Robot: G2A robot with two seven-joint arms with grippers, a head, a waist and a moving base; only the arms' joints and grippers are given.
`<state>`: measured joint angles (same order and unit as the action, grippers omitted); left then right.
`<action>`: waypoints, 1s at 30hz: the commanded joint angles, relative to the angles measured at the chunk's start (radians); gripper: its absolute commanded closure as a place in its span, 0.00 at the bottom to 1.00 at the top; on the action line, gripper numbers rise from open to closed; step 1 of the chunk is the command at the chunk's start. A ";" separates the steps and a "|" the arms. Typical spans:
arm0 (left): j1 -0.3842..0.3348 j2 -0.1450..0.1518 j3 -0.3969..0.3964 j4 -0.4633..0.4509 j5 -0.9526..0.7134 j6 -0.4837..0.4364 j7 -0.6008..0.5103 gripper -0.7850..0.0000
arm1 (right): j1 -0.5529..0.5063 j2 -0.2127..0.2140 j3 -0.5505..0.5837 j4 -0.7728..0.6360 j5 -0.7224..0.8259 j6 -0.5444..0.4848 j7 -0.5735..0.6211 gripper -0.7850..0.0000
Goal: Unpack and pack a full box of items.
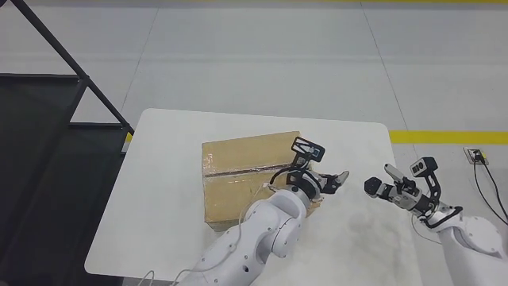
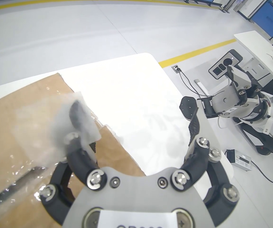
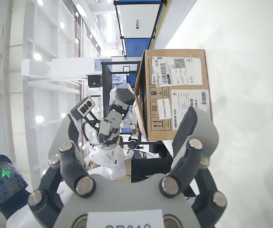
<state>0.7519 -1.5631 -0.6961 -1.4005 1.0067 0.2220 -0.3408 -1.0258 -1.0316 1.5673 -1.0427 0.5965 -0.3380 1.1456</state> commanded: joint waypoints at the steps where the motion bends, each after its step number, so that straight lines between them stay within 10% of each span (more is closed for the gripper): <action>1: -0.003 -0.007 0.003 0.008 0.001 0.002 0.003 0.00 | -0.004 0.001 0.001 0.000 0.001 0.000 0.000 0.00; 18: -0.010 -0.052 -0.010 0.015 -0.032 -0.018 0.024 0.00 | -0.003 0.003 -0.010 0.019 0.018 -0.010 0.002 0.00; 24: 0.132 -0.012 -0.131 -0.238 -0.024 -0.103 0.013 0.00 | -0.002 0.003 -0.007 -0.035 0.038 -0.040 0.002 0.00; 30: 0.379 0.054 -0.417 -0.596 -0.052 -0.227 -0.057 0.00 | 0.019 0.004 -0.025 -0.183 -0.004 -0.036 -0.009 0.00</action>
<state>1.0749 -1.5195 -1.0360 -1.9158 0.9712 0.0189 -0.3880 -1.0140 -1.0270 1.5498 -1.1941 0.6061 -0.3806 1.1400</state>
